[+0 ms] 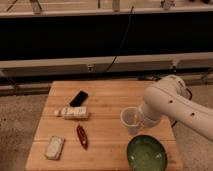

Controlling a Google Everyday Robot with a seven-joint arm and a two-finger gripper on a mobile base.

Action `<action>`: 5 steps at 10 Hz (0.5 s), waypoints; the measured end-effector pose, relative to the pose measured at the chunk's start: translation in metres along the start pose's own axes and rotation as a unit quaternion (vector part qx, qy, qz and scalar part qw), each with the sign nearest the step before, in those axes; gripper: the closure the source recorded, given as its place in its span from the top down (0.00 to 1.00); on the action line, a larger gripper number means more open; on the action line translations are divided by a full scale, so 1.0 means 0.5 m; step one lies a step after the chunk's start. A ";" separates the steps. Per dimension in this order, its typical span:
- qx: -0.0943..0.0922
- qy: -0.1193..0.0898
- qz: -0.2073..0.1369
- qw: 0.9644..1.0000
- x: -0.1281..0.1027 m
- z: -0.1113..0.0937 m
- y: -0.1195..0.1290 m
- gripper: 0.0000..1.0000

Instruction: Place the ceramic cup in the ceramic bowl

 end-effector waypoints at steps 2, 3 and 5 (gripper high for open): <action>-0.001 -0.005 0.021 1.000 0.009 0.003 0.044 0.00; 0.000 -0.008 0.031 0.999 0.013 0.007 0.061 0.00; 0.006 -0.015 0.060 0.998 0.026 0.025 0.113 0.00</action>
